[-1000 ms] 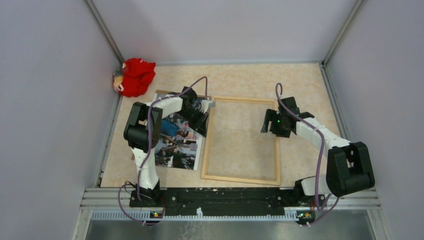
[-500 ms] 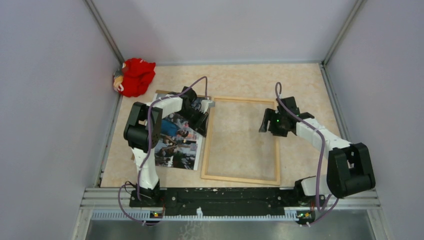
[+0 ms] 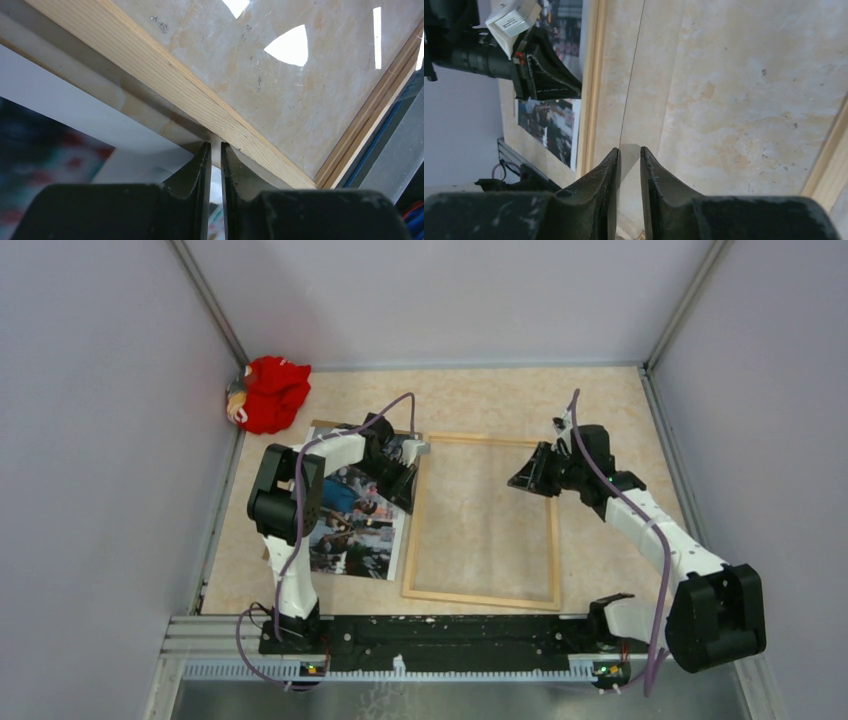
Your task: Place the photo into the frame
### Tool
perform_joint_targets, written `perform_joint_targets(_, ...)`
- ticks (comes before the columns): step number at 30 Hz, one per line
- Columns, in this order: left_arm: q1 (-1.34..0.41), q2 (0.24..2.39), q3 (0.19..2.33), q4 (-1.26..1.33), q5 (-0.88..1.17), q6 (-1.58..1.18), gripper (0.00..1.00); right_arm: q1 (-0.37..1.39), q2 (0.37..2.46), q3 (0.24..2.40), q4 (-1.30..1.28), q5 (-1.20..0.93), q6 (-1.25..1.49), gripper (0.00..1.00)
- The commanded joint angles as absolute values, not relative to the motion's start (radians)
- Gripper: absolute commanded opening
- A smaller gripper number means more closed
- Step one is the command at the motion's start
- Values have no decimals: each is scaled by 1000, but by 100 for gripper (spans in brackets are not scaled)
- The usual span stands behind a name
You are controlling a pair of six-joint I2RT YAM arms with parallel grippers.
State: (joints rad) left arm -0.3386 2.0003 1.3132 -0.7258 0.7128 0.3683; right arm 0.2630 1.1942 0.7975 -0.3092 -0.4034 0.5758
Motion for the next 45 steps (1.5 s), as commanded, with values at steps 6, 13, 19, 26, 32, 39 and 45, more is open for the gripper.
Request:
perform_joint_targets(6, -347, 2003, 1324, -723, 695, 378, 18, 213, 1166, 728, -35, -665, 735, 5)
perform_joint_targets(13, -346, 2002, 1327, -727, 692, 378, 16, 190, 1132, 654, 176, -777, 847, 0)
perform_joint_targets(19, -346, 2002, 1333, -729, 689, 376, 15, 177, 1087, 590, 316, -822, 946, 0)
perform_joint_targets(26, -346, 1995, 1333, -732, 692, 373, 14, 175, 1115, 540, 431, -834, 1037, 0)
perform_joint_targets(32, -345, 1986, 1331, -734, 693, 374, 13, 173, 1138, 528, 461, -790, 1088, 0)
perform_joint_targets(39, -342, 1984, 1330, -733, 695, 376, 12, 174, 1194, 496, 689, -752, 1300, 0)
perform_joint_targets(45, -340, 1983, 1323, -729, 695, 378, 12, 175, 1181, 481, 669, -755, 1279, 0)
